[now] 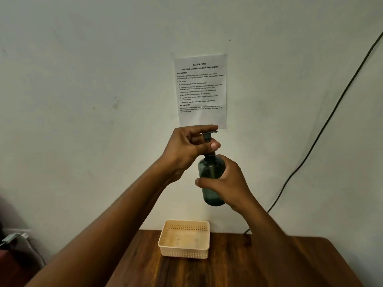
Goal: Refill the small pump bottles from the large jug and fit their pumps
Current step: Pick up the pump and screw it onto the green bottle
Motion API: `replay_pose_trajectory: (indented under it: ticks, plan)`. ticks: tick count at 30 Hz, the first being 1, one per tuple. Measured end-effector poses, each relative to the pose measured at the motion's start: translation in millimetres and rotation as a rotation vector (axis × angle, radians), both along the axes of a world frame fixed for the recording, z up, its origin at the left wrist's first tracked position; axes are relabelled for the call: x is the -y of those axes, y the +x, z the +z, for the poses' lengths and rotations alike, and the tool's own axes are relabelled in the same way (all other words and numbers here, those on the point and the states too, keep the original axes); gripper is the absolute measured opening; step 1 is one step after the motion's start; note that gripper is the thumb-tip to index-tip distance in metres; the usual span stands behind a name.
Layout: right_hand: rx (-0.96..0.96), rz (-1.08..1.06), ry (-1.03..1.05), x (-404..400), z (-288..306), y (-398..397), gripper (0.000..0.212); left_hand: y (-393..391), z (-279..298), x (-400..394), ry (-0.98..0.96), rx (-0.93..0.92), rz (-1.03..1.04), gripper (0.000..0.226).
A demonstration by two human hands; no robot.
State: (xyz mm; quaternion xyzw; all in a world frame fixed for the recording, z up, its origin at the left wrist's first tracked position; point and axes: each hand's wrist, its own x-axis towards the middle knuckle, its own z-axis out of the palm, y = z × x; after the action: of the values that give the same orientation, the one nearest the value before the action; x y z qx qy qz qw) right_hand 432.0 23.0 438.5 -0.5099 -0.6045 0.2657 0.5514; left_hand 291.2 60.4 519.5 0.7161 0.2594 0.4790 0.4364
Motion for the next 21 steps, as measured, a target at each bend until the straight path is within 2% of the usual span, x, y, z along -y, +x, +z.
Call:
replay_pose_trajectory:
  ticks: [7, 10, 14, 21]
  plan:
    - [-0.036, 0.070, -0.030, -1, 4, 6, 0.060, -6, 10, -5, -0.056, -0.037, -0.164, 0.051]
    - [0.005, -0.013, -0.011, -3, 1, 2, 0.058, -6, 7, -6, -0.047, -0.049, -0.110, 0.057]
    - [0.074, -0.125, 0.058, -4, 3, -4, 0.057, 3, -5, -2, 0.083, -0.093, 0.117, 0.057]
    - [0.018, -0.055, 0.024, -4, 2, 0, 0.060, 1, -3, -6, 0.006, -0.071, -0.020, 0.049]
